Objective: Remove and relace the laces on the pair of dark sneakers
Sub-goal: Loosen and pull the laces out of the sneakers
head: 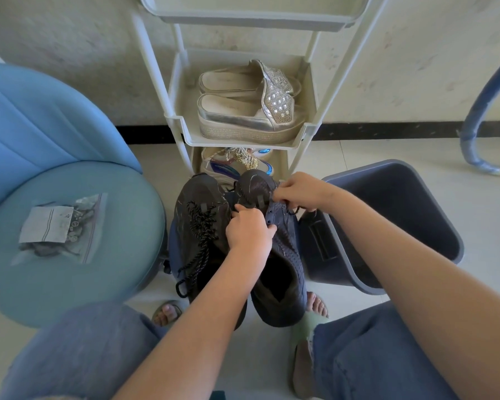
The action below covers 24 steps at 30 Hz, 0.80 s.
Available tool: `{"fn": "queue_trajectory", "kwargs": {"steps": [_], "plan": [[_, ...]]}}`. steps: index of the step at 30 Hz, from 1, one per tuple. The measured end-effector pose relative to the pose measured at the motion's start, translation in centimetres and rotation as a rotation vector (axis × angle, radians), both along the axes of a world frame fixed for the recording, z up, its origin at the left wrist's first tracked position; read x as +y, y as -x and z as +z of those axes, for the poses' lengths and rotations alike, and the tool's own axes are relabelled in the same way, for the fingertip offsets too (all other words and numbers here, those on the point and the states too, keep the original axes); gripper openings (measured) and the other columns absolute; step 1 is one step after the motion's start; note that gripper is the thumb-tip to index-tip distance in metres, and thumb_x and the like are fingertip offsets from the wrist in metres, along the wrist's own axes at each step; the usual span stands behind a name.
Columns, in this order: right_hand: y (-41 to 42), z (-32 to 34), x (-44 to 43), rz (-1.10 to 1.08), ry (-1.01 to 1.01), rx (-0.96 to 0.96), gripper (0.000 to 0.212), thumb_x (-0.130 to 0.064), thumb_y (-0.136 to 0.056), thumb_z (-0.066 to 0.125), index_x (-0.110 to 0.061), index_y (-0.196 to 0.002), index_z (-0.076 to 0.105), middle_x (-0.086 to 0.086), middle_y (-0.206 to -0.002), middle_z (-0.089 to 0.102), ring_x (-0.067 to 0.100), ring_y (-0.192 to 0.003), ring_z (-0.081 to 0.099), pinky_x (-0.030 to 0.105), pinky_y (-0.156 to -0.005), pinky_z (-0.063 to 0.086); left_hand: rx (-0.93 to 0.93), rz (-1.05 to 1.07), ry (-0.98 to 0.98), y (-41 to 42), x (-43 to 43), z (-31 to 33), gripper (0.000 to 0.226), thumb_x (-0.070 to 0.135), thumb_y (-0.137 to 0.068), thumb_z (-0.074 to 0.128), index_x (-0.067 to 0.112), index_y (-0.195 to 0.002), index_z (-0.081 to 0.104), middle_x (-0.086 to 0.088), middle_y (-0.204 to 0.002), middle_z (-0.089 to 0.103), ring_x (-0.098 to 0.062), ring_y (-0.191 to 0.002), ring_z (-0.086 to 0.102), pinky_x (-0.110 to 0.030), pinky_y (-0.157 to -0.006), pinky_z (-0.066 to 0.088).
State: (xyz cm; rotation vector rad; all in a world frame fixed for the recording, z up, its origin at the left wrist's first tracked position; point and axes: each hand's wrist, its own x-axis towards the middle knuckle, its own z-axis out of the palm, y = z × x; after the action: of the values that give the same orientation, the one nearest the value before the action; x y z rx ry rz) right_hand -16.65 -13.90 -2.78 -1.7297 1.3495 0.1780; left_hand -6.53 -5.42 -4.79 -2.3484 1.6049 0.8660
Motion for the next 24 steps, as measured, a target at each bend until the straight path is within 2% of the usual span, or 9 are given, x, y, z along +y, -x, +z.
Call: {"fn": "queue_trajectory", "kwargs": {"steps": [2, 7, 10, 13, 16, 19, 21, 23, 24], "plan": [[0.4, 1.9, -0.3, -0.116, 0.031, -0.137, 0.03, -0.018, -0.089, 0.054, -0.011, -0.061, 0.047, -0.004, -0.053, 0.038, 0.007, -0.044, 0.03, 0.011, -0.038, 0.026, 0.004, -0.012, -0.006, 0.0, 0.0, 0.2, 0.072, 0.041, -0.095, 0.052, -0.008, -0.142, 0.029, -0.023, -0.147, 0.035, -0.034, -0.127, 0.046, -0.038, -0.088, 0.049], [1.0, 4.4, -0.2, -0.391, 0.136, -0.381, 0.031, -0.016, -0.085, 0.06, -0.016, -0.055, 0.052, -0.008, -0.049, 0.039, 0.005, -0.043, 0.032, 0.015, -0.042, 0.025, 0.013, -0.004, -0.014, -0.1, -0.1, 0.3, 0.067, 0.039, -0.095, 0.052, -0.006, -0.141, 0.032, -0.022, -0.147, 0.035, -0.034, -0.125, 0.048, -0.039, -0.09, 0.048], [0.6, 5.1, -0.5, -0.711, 0.12, -0.717, 0.032, -0.01, -0.085, 0.057, -0.014, -0.056, 0.046, -0.007, -0.045, 0.036, 0.008, -0.04, 0.029, 0.019, -0.04, 0.022, 0.032, 0.011, -0.009, -0.4, -0.2, 0.6, 0.064, 0.037, -0.096, 0.052, -0.006, -0.139, 0.034, -0.021, -0.144, 0.04, -0.034, -0.121, 0.051, -0.038, -0.088, 0.047], [0.0, 6.0, -0.8, -1.022, -0.002, -1.101, 0.037, -0.01, -0.088, 0.05, -0.016, -0.056, 0.034, -0.006, -0.045, 0.021, 0.013, -0.045, 0.013, 0.025, -0.043, 0.011, 0.033, 0.004, -0.006, -0.3, -0.2, 0.7, 0.063, 0.037, -0.096, 0.051, -0.006, -0.14, 0.034, -0.021, -0.146, 0.037, -0.034, -0.122, 0.05, -0.038, -0.089, 0.047], [-0.7, 6.6, -0.7, -1.079, 0.021, -1.188, 0.036, -0.011, -0.09, 0.051, -0.017, -0.057, 0.036, -0.006, -0.044, 0.022, 0.015, -0.049, 0.011, 0.025, -0.044, 0.011, 0.035, -0.009, -0.007, -0.3, -0.1, 0.7, 0.065, 0.037, -0.097, 0.05, -0.006, -0.142, 0.03, -0.021, -0.148, 0.034, -0.034, -0.123, 0.048, -0.038, -0.09, 0.047], [-0.8, 6.5, -0.8, -0.968, 0.112, -1.135, 0.027, -0.02, -0.094, 0.056, -0.013, -0.068, 0.054, -0.003, -0.05, 0.053, 0.01, -0.039, 0.026, 0.02, -0.041, 0.02, 0.033, -0.008, -0.005, -0.4, -0.1, 0.8, 0.068, 0.038, -0.096, 0.05, -0.006, -0.143, 0.027, -0.021, -0.148, 0.034, -0.033, -0.123, 0.049, -0.038, -0.089, 0.048], [-0.5, 5.2, -0.5, -0.695, 0.268, -0.826, 0.019, -0.024, -0.095, 0.058, -0.007, -0.091, 0.067, -0.005, -0.068, 0.069, 0.004, -0.036, 0.037, 0.015, -0.04, 0.03, 0.029, -0.01, -0.006, -0.4, 0.0, 0.7, 0.07, 0.039, -0.096, 0.05, -0.007, -0.143, 0.027, -0.021, -0.147, 0.035, -0.033, -0.121, 0.05, -0.037, -0.086, 0.049], [-0.2, 2.7, 0.0, -0.34, 0.323, -0.409, 0.023, -0.022, -0.094, 0.059, -0.007, -0.11, 0.066, -0.002, -0.089, 0.072, -0.002, -0.039, 0.046, 0.009, -0.043, 0.036, 0.019, -0.02, -0.006, -0.2, 0.1, 0.6, 0.07, 0.04, -0.096, 0.05, -0.007, -0.142, 0.028, -0.021, -0.146, 0.037, -0.033, -0.121, 0.05, -0.037, -0.084, 0.05], [0.1, 1.3, 0.0, -0.173, 0.304, -0.228, 0.026, -0.023, -0.094, 0.059, -0.007, -0.114, 0.064, 0.004, -0.101, 0.07, -0.003, -0.049, 0.052, 0.01, -0.049, 0.041, 0.018, -0.02, -0.003, -0.2, 0.1, 0.5, 0.071, 0.041, -0.096, 0.051, -0.007, -0.142, 0.028, -0.021, -0.146, 0.037, -0.033, -0.122, 0.05, -0.037, -0.084, 0.05]]}}
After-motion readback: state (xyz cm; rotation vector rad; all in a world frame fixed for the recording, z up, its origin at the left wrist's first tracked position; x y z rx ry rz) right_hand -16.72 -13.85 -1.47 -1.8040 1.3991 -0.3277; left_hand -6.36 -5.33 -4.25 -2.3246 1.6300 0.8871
